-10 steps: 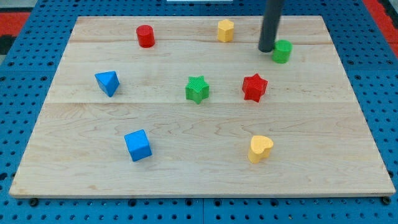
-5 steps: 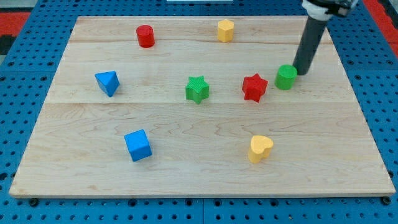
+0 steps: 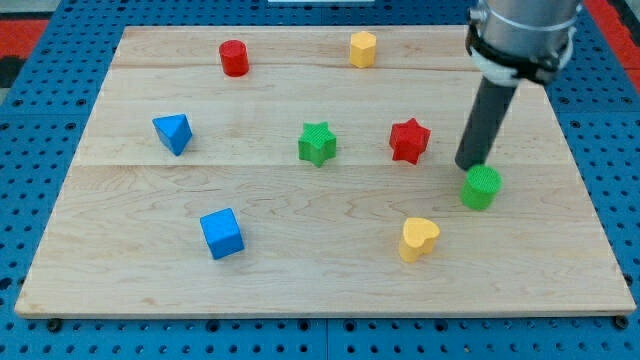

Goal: Push the green circle towards the top right side of the yellow heart

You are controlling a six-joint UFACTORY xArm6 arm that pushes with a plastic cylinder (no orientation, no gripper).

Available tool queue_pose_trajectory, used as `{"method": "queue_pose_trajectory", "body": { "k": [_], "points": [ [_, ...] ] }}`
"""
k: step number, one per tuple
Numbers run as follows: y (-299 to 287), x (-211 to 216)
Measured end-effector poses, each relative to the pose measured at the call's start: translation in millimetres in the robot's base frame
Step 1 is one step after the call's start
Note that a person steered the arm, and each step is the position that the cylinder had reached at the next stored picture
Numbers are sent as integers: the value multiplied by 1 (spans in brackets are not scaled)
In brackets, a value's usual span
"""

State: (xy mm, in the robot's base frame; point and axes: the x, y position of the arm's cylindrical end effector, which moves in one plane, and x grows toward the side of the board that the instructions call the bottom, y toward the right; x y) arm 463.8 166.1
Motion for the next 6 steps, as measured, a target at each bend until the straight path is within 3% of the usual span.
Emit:
{"method": "queue_pose_trajectory", "body": {
  "k": [3,5,6],
  "points": [
    [-37,10],
    [-26,56],
    [-42,37]
  ]
}}
